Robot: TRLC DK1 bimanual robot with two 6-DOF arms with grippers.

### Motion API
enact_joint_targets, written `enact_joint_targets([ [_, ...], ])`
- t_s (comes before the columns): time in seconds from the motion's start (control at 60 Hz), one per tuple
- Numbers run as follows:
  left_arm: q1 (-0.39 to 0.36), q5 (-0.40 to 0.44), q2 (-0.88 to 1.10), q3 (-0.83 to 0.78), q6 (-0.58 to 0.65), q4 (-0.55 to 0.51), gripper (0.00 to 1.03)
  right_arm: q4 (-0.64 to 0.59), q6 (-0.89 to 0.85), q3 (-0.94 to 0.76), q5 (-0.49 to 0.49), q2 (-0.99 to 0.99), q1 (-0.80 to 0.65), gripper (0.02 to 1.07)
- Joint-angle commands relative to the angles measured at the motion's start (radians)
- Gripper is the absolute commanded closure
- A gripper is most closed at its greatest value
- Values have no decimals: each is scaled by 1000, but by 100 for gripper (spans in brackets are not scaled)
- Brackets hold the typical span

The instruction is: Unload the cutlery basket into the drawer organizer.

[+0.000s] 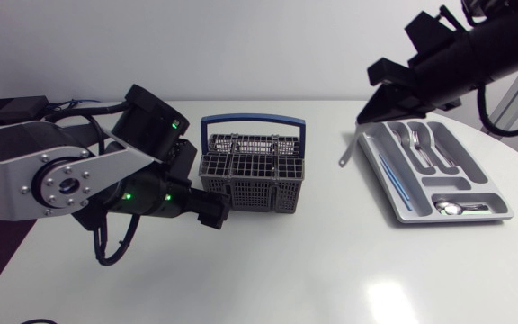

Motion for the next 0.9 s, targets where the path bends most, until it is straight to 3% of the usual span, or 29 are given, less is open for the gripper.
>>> enact_joint_targets([
  [0.0,-11,9,-21,-3,-14,-10,5,-20,-64,-70,29,-30,-58,101],
  [0.25,-23,6,-15,4,-18,-10,5,87,-213,-236,244,-56,-236,101],
  [0.4,-26,4,-12,10,-20,-13,5,145,-291,-291,282,-48,-360,101],
  [0.55,-34,1,-9,16,-23,-19,5,262,-357,-337,378,-18,-446,101],
  [0.883,-47,-14,-17,21,-38,-37,5,494,-464,-390,486,125,-589,101],
])
